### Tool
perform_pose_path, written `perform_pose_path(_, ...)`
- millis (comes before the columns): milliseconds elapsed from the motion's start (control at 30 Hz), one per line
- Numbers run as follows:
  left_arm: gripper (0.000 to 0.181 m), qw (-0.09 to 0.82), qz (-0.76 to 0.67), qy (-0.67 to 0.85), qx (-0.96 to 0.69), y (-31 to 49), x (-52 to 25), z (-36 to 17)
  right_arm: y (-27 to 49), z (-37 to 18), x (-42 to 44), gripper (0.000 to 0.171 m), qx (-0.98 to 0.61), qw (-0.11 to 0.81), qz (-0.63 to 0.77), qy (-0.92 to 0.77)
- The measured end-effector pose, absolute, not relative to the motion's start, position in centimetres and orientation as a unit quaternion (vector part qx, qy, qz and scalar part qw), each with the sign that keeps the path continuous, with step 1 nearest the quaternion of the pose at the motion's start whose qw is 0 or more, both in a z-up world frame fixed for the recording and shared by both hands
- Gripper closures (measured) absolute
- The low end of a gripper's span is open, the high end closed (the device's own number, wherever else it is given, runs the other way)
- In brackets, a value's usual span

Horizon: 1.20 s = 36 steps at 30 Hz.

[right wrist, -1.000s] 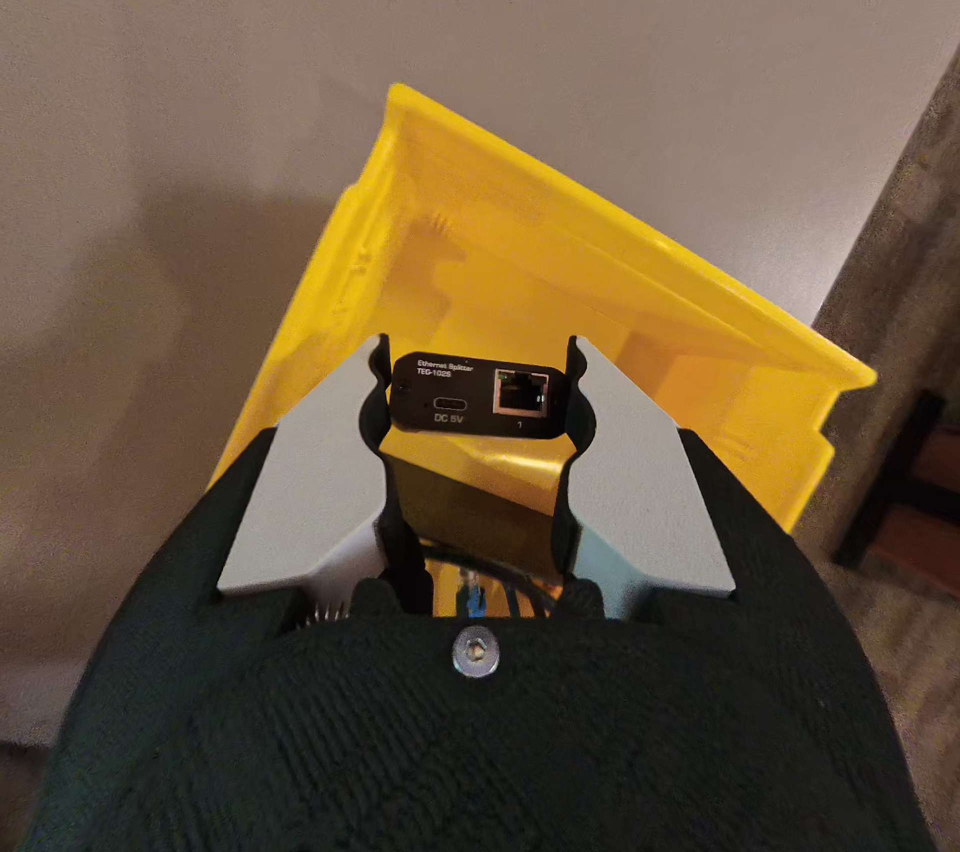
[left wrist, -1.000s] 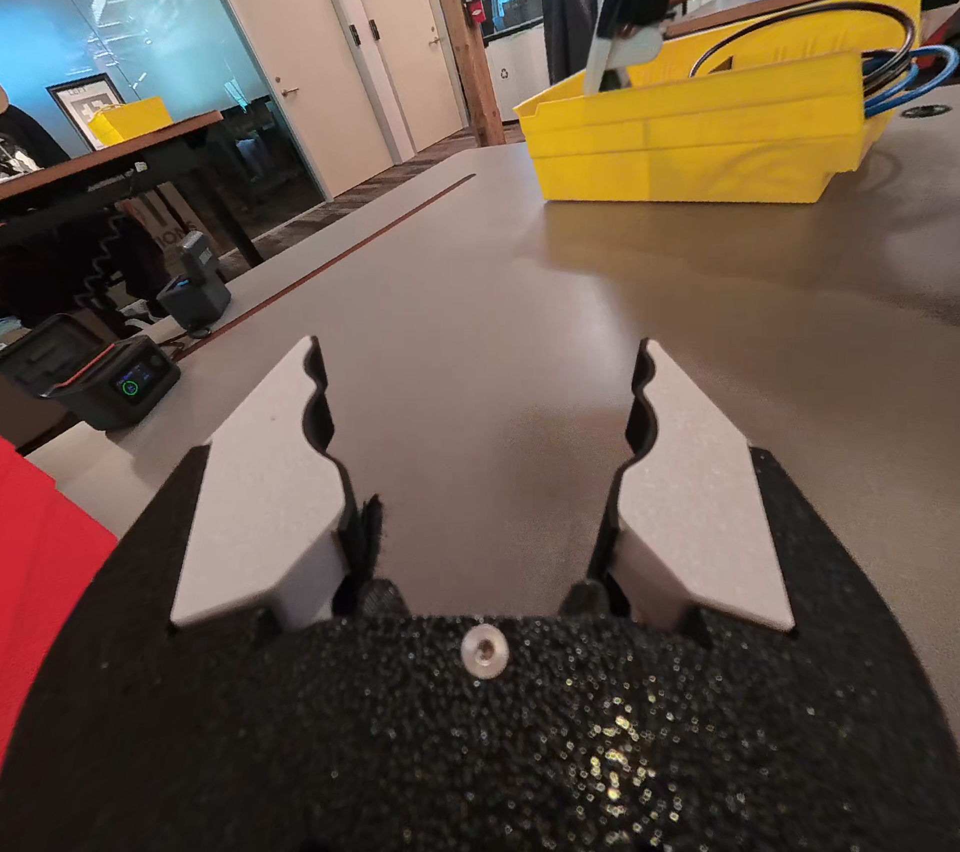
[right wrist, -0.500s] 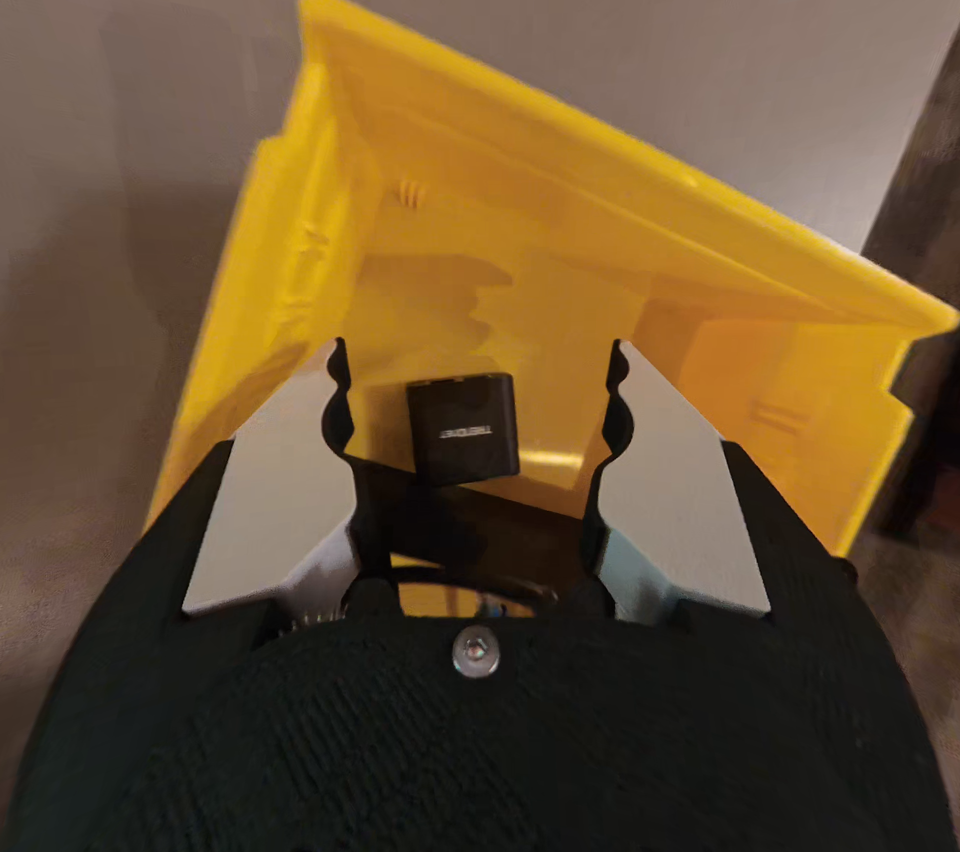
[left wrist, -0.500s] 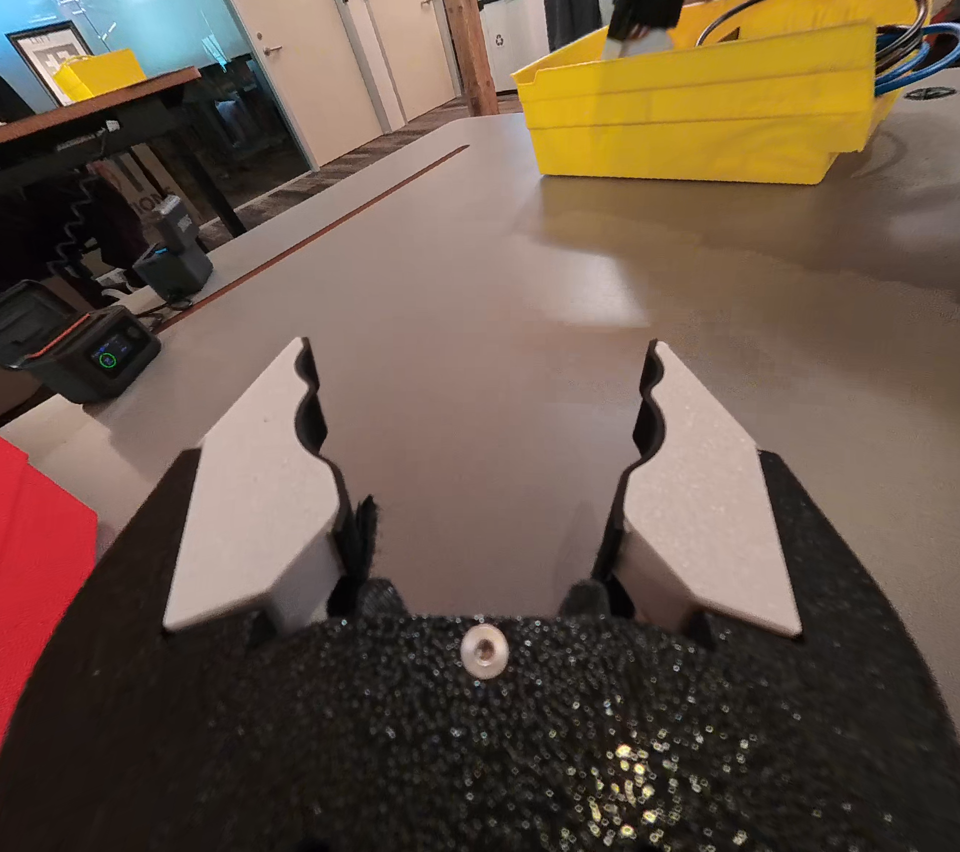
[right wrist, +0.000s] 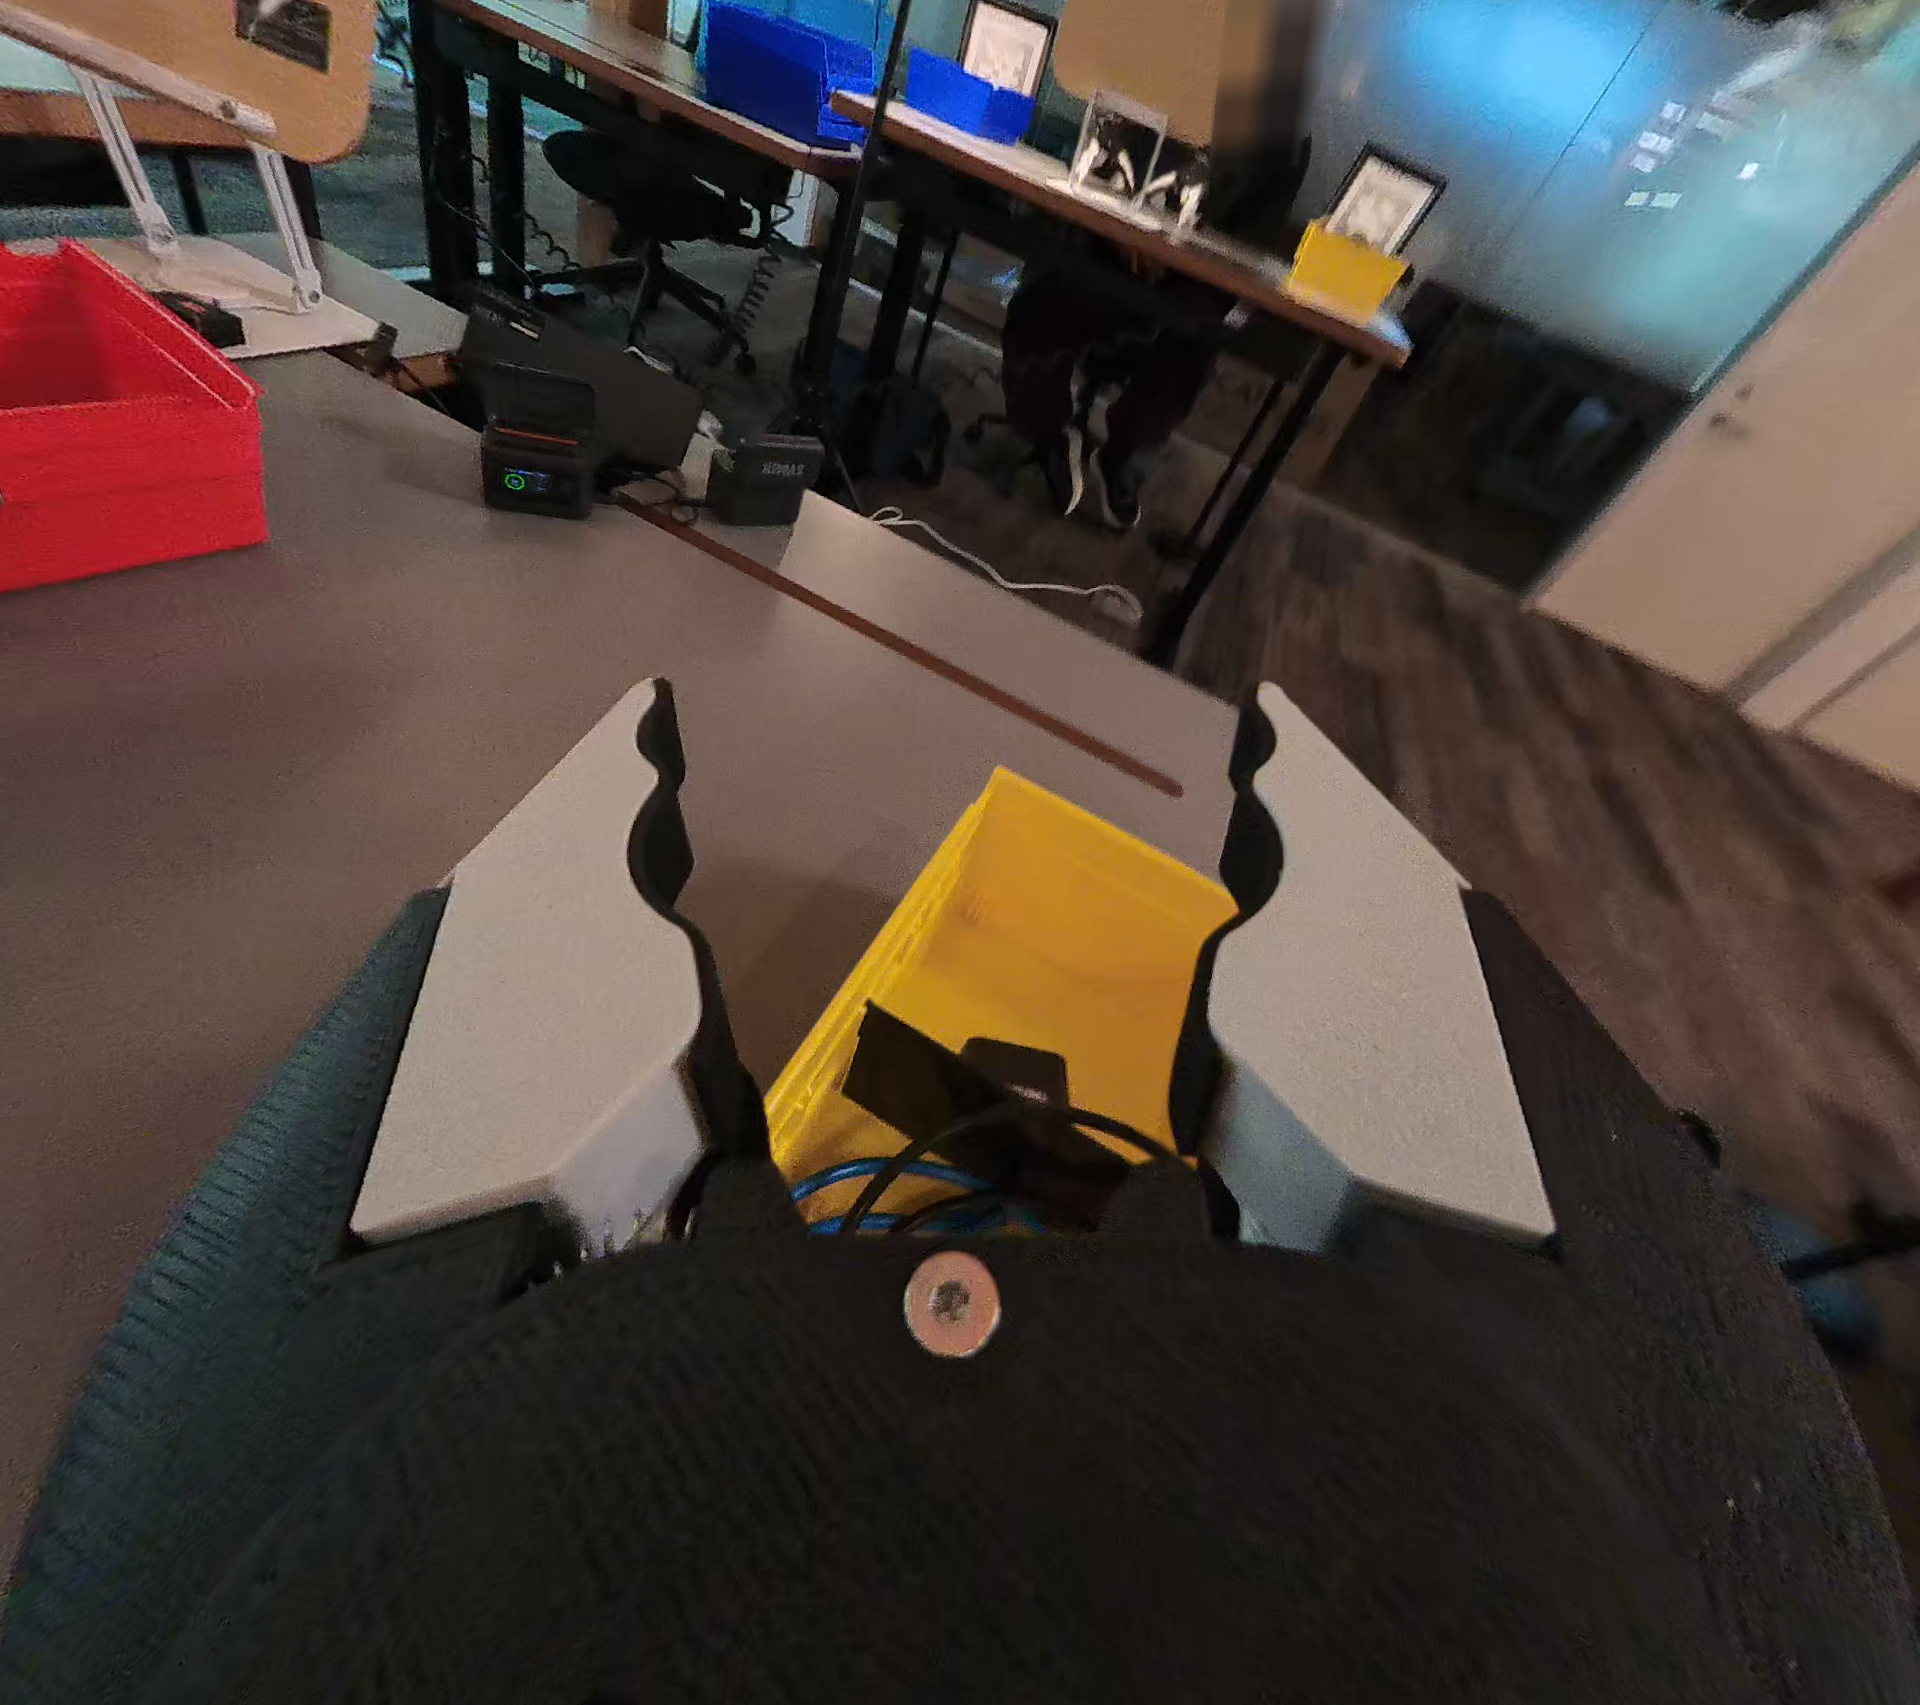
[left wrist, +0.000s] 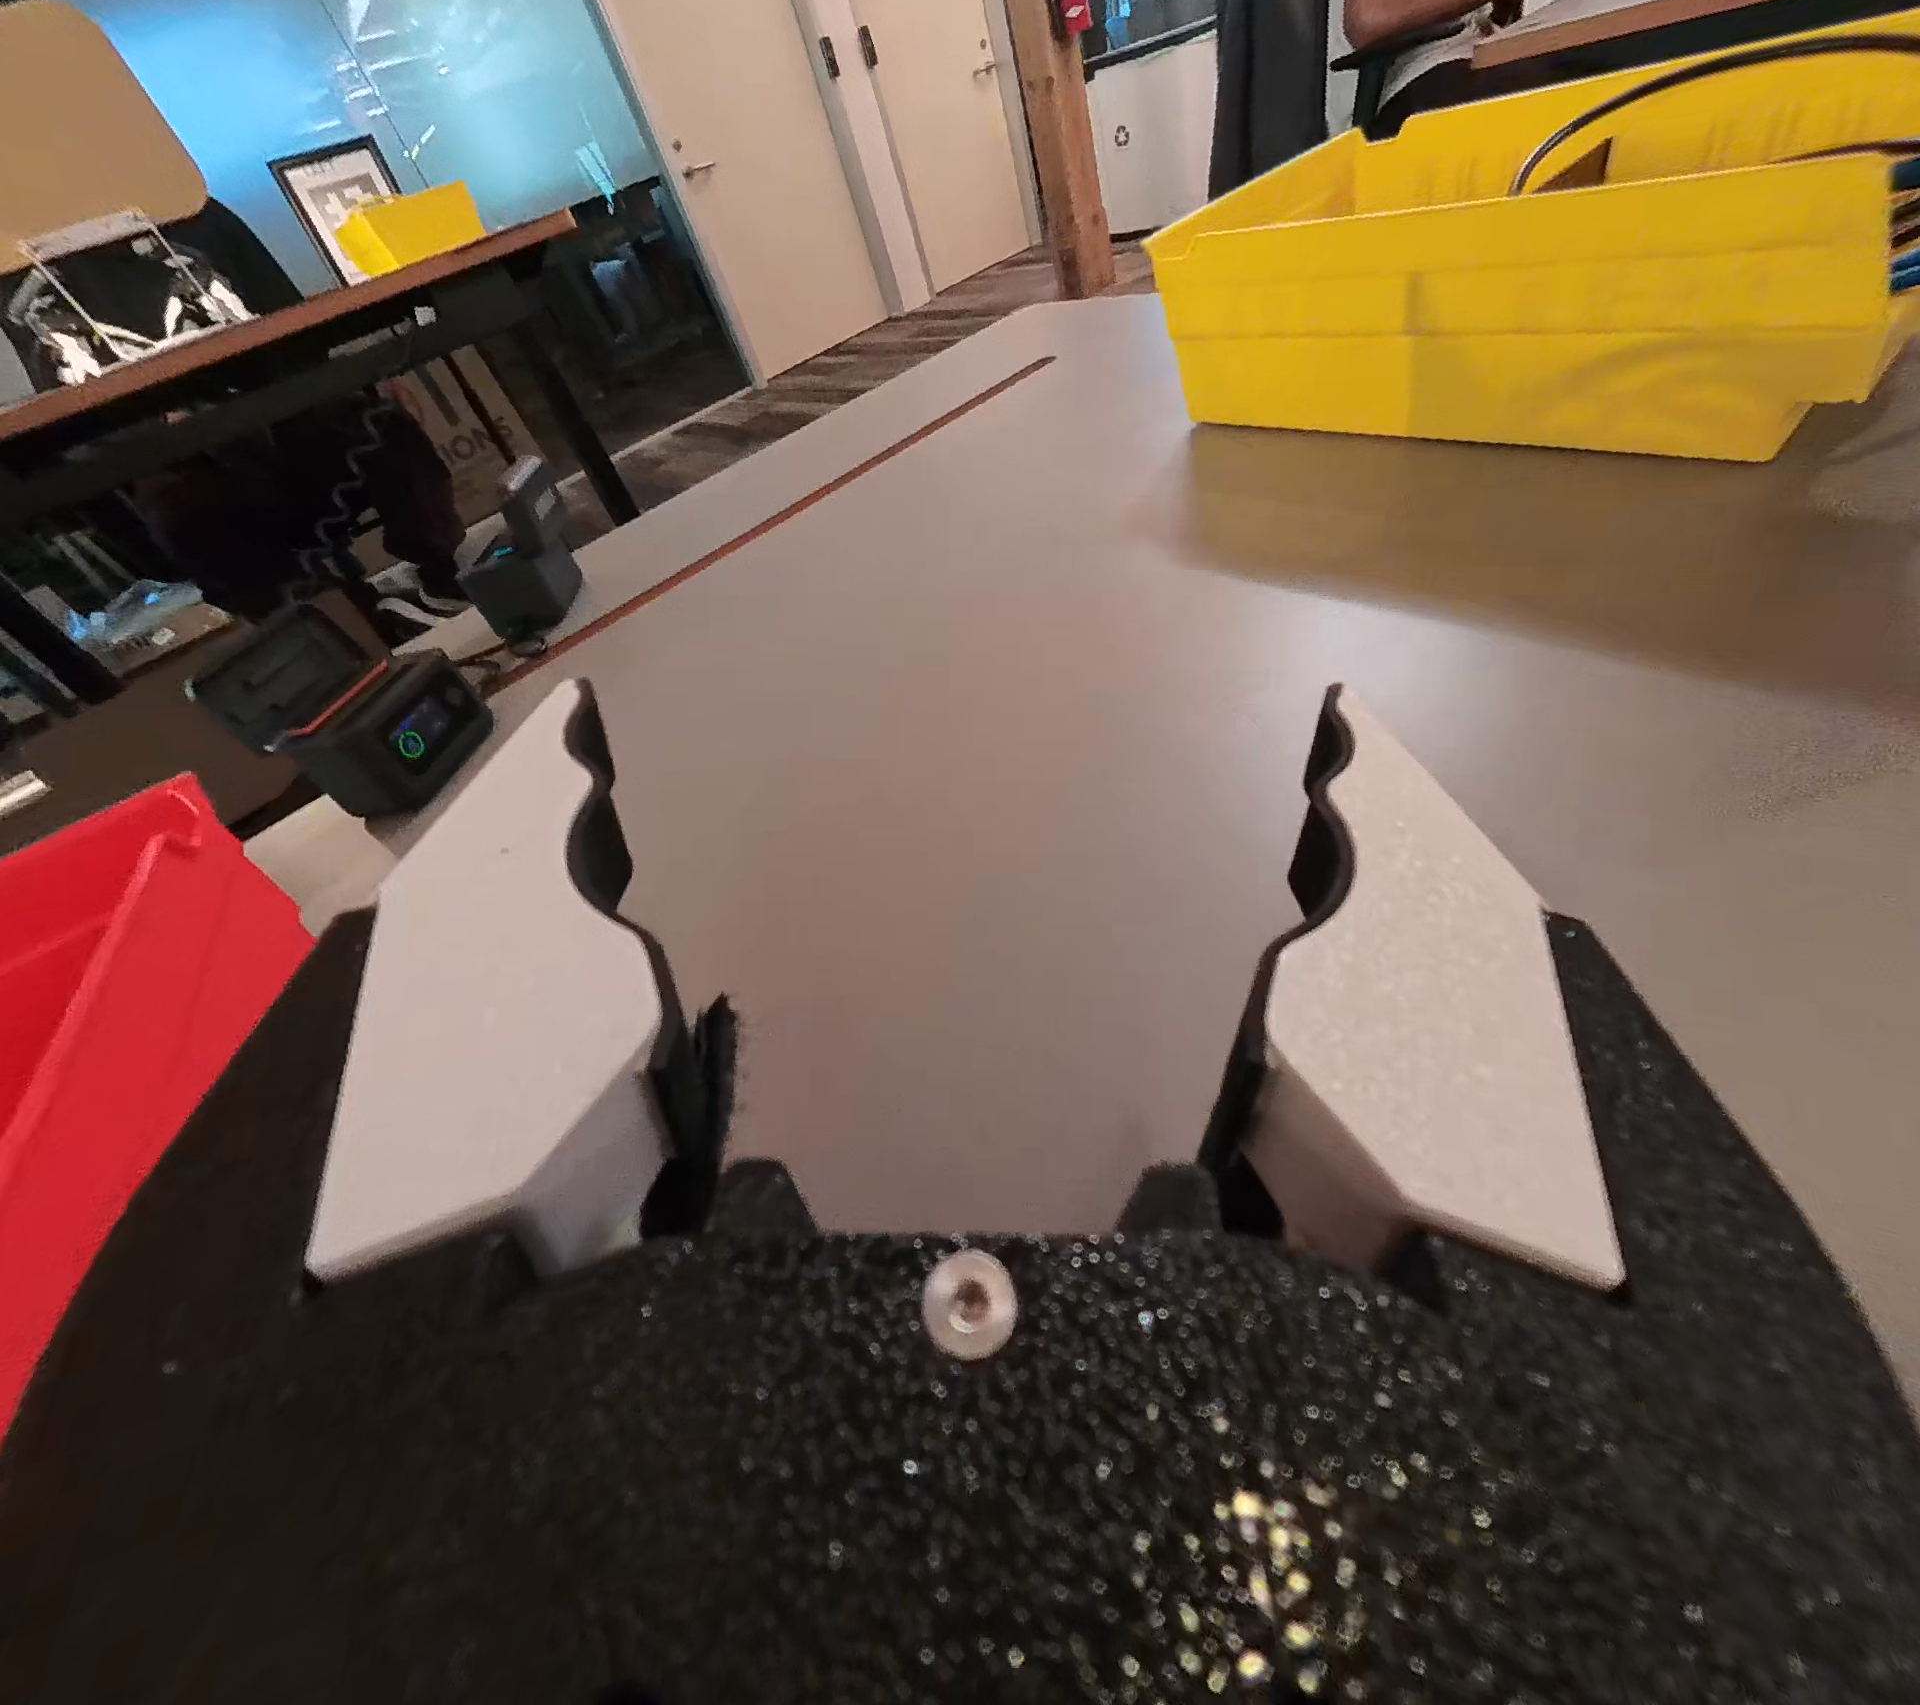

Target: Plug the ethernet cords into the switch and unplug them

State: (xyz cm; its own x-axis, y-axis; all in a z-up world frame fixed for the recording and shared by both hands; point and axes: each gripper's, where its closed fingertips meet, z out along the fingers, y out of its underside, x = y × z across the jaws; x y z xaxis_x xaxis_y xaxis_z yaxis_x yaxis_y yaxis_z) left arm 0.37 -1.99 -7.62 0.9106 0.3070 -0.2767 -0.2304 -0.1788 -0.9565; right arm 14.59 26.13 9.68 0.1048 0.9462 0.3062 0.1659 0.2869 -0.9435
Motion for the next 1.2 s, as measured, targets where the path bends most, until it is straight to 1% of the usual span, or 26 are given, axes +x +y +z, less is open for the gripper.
perform_pose_path(100,0.048,0.633,0.240,-0.007,-0.736,-2.5,0.7,-7.2,24.2,11.9,14.8,0.066,-0.447,0.603,0.342,-0.565)
perform_pose_path(167,0.043,0.628,0.258,-0.001,-0.734,-2.9,0.7,-7.0,22.9,12.7,14.6,0.064,-0.434,0.611,0.357,-0.558)
perform_pose_path(200,0.041,0.628,0.265,0.000,-0.732,-3.1,0.6,-6.8,22.4,12.8,14.4,0.060,-0.432,0.607,0.361,-0.560)
perform_pose_path(367,0.036,0.625,0.277,-0.007,-0.730,-3.7,0.0,-6.7,21.4,12.1,13.8,0.053,-0.425,0.616,0.318,-0.582)
perform_pose_path(500,0.033,0.632,0.269,-0.027,-0.726,-4.0,-0.7,-6.5,20.7,11.8,13.2,0.048,-0.414,0.618,0.321,-0.586)
perform_pose_path(633,0.023,0.640,0.279,-0.050,-0.714,-4.2,-1.6,-6.4,20.1,11.1,12.6,0.042,-0.408,0.611,0.322,-0.597)
perform_pose_path(767,0.023,0.647,0.293,-0.055,-0.702,-4.4,-1.9,-6.0,19.3,10.5,12.1,0.037,-0.389,0.609,0.321,-0.613)
perform_pose_path(1000,0.023,0.680,0.376,-0.032,-0.628,-5.4,-1.9,-3.2,17.4,10.2,11.1,0.033,-0.299,0.652,0.287,-0.634)
perform_pose_path(1133,0.023,0.672,0.412,-0.022,-0.614,-5.6,-1.7,-2.6,16.7,8.8,10.1,0.030,-0.293,0.645,0.274,-0.651)
perform_pose_path(1200,0.023,0.666,0.424,-0.030,-0.613,-5.7,-2.0,-2.6,15.8,8.2,9.6,0.024,-0.291,0.635,0.284,-0.657)
